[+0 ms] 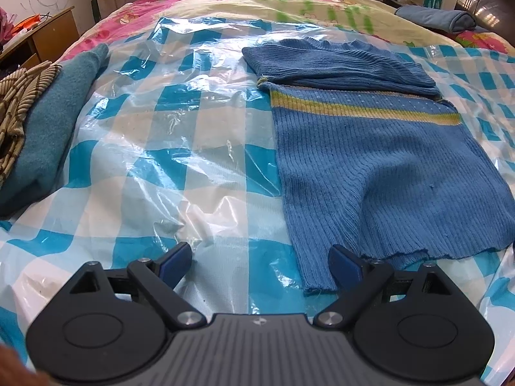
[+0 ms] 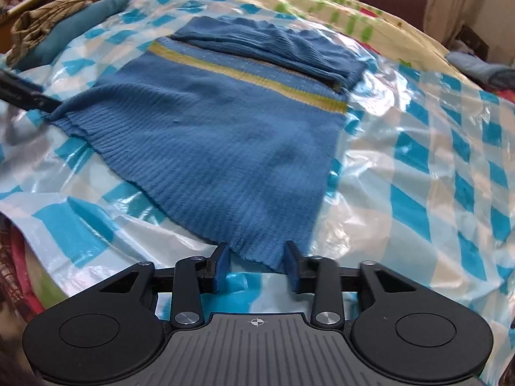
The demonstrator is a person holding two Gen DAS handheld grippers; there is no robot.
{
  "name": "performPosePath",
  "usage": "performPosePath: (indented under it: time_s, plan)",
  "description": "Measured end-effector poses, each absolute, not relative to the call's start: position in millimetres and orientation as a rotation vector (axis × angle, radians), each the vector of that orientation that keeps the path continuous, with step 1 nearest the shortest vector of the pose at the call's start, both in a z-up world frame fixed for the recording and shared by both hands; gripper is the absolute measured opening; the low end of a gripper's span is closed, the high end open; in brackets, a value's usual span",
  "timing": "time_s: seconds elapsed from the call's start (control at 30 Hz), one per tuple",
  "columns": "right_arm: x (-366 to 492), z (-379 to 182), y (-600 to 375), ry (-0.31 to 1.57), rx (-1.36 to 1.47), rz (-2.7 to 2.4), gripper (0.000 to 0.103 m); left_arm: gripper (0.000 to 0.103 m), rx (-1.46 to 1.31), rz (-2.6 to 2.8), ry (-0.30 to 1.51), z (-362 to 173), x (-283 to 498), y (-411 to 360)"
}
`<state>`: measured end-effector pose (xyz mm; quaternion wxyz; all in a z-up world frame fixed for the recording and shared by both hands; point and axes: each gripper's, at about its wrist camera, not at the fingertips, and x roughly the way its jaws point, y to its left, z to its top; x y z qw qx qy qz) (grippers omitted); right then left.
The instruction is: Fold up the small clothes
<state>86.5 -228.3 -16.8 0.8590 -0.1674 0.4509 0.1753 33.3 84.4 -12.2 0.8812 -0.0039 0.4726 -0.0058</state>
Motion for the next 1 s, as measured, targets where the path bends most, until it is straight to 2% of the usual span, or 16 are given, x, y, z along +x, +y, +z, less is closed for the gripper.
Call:
performPosePath:
  time_s: [0.07, 0.3, 0.43, 0.77, 1.0]
  plan:
    - [91.2, -14.6, -236.8, 0.948, -0.284, 0.331, 0.004, 0.097, -0.006, -0.013, 0.985, -11.7, 33.8, 83.8]
    - [107.9, 13.5, -285.4, 0.886, 0.050, 0.241, 0.002, 0.097, -0.015, -0.036, 0.978, -5.6, 31.8, 83.8]
    - [109.8, 21.6, -298.7, 0.863, 0.132, 0.218, 0.002, 0.097, 0.004, -0.078, 0.962, -2.0, 24.6, 77.2]
    - [116.3, 0.1, -318.7, 0.914, 0.291, 0.186, 0.002, 0.097, 0.077, -0.150, 0.928, -1.1, 13.4, 55.2]
    - [117.7, 0.6, -326.3, 0.897, 0.374, 0.187, 0.003, 0.097, 0.274, -0.148, 0.892, -8.6, 8.3, 30.9]
